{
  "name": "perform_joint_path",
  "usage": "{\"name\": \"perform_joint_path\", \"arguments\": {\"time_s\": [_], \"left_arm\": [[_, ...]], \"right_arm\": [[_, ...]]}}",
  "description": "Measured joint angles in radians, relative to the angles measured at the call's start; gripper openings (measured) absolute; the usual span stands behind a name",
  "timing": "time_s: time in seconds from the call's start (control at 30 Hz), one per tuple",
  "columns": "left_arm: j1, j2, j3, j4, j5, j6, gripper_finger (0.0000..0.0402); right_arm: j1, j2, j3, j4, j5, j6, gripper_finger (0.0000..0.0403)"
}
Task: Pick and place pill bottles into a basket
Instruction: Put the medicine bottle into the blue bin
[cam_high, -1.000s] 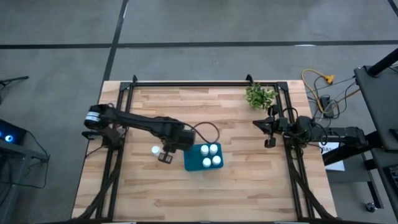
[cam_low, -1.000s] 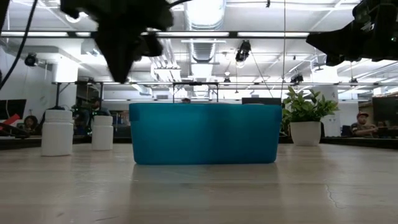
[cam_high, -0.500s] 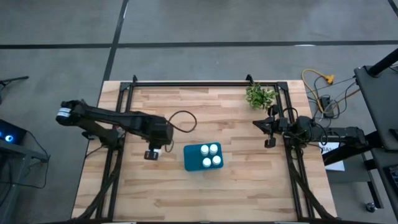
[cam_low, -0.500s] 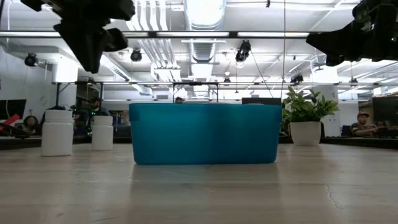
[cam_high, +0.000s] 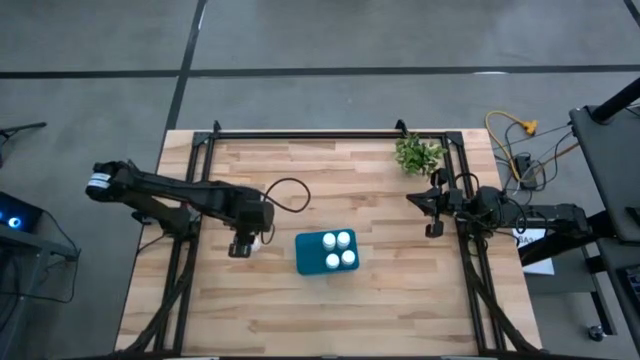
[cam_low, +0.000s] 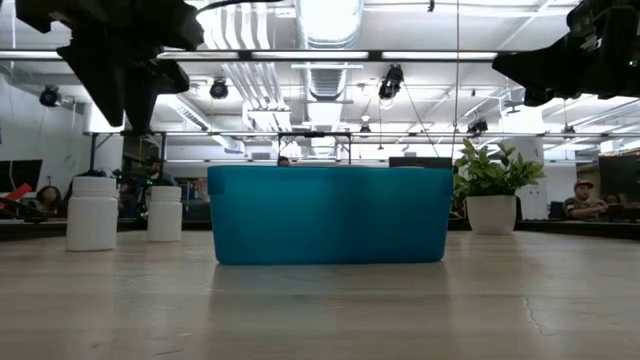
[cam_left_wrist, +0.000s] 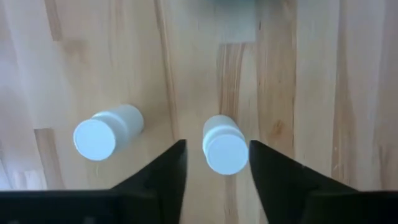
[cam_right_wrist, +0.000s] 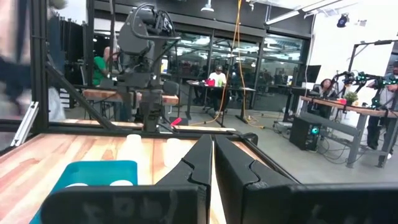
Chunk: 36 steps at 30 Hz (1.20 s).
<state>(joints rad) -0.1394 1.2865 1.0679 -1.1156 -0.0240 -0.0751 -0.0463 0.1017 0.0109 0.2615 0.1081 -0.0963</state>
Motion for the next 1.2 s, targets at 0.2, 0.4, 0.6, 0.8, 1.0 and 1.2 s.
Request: {"name": "perform_joint_path", "arguments": {"time_s": [0.2,0.4,0.6,0.8,1.0,1.2], "left_arm": [[0.000,-0.012,-0.041,0.007,0.014,-0.062,0.0203],[-0.008,-0.029,-0.105,0.056,0.048,-0.080,0.0208],[-0.010,-0.032,-0.167,0.122,0.074,-0.080,0.0208],[-0.010,-0.032,-0.204,0.154,0.074,-0.102,0.0208],[-0.011,-0.031,-0.221,0.187,0.074,-0.103,0.0208],[-0.011,-0.031,-0.232,0.196,0.072,-0.103,0.0208]], "right_arm": [[0.000,0.000,0.000,0.000,0.000,0.000,0.0008],[0.000,0.000,0.000,-0.002,0.000,0.000,0.0008],[0.000,0.000,0.000,-0.003,0.000,0.000,0.0008],[0.000,0.000,0.000,-0.003,0.000,0.000,0.0008],[0.000,0.000,0.000,-0.003,0.000,0.008,0.0008],[0.000,0.000,0.000,-0.003,0.000,0.008,0.0008]]}}
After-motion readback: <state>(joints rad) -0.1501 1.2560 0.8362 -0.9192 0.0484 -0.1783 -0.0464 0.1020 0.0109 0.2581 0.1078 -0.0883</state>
